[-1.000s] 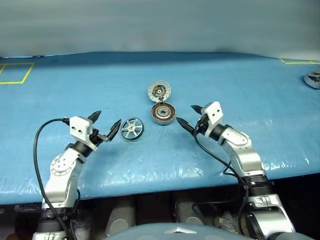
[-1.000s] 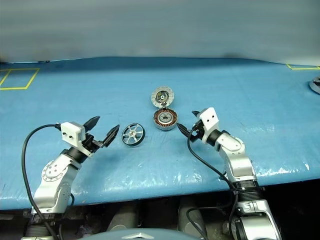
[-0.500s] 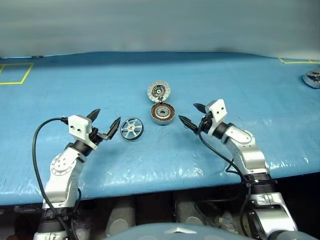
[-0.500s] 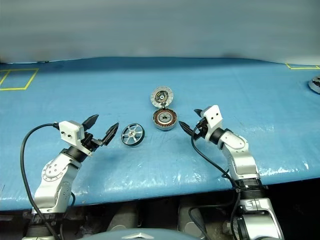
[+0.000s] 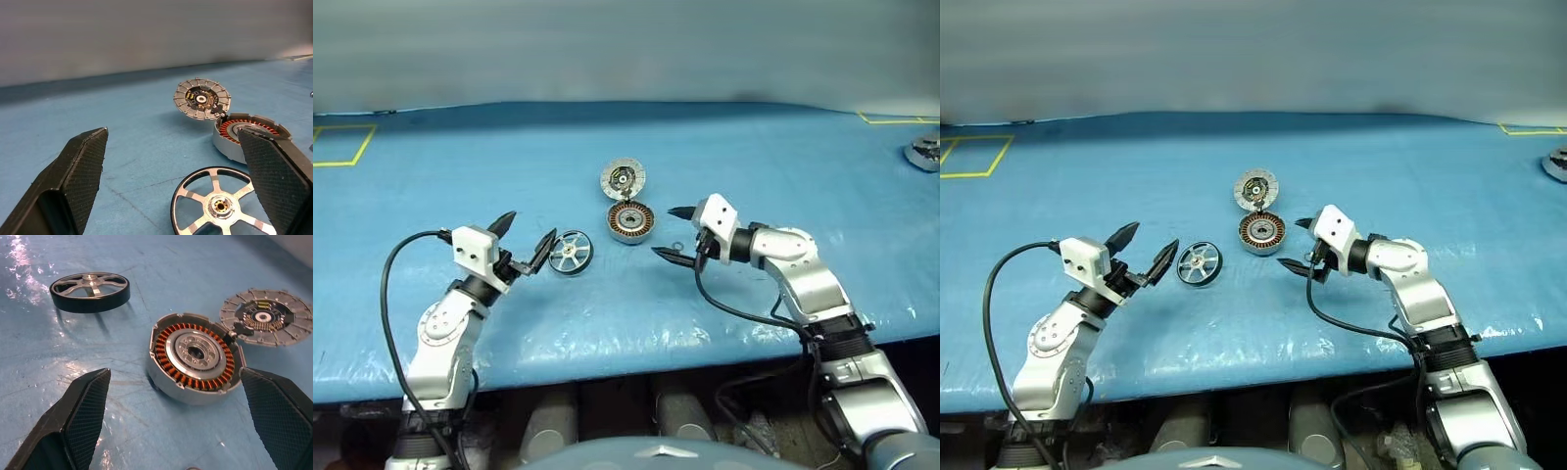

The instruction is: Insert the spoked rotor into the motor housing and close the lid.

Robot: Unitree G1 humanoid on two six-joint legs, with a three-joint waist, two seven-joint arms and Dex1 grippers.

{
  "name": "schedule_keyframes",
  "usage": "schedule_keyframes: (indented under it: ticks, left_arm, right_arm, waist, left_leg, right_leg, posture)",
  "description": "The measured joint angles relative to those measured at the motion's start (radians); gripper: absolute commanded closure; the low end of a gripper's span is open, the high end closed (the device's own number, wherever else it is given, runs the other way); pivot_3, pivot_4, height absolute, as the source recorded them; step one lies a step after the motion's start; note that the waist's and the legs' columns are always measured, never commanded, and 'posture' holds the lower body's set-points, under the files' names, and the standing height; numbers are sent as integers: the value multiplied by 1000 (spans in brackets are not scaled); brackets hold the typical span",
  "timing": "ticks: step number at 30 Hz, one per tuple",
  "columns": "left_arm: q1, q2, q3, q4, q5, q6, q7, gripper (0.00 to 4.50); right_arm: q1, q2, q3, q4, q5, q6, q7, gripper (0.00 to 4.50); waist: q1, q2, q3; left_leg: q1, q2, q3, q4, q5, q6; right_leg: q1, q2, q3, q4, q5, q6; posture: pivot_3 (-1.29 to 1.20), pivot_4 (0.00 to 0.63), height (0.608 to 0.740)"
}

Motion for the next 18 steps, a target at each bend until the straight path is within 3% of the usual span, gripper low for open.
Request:
schedule_keyframes:
  ticks: [5,10,18]
  left_arm:
    - [16,-2,-7,0,6,-10,4,0]
    - [21,-16,-14,2,33,-21,28,0]
    - [86,-42,-18,-3,62,-41,72,0]
  right_arm:
    - [-194,-2,157,132,-151,-91,111,55]
    - [-374,85,285,356,-286,-224,160,55]
    - [-496,196,316,693,-371,-352,127,55]
  waist:
    - [1,0,0]
    - [-2,0,0]
    - [0,0,1]
  left_leg:
    - [-1,0,0,-1,0,0]
    - [0,0,0,-2,0,0]
    - [-1,0,-1,-2,0,-1]
  right_leg:
    - [-1,0,0,0,0,0]
    - [0,0,0,-1,0,0]
    - [-1,0,-1,0,3,-4]
  posture:
    - [0,150,740]
    - [0,150,740]
    - [0,150,740]
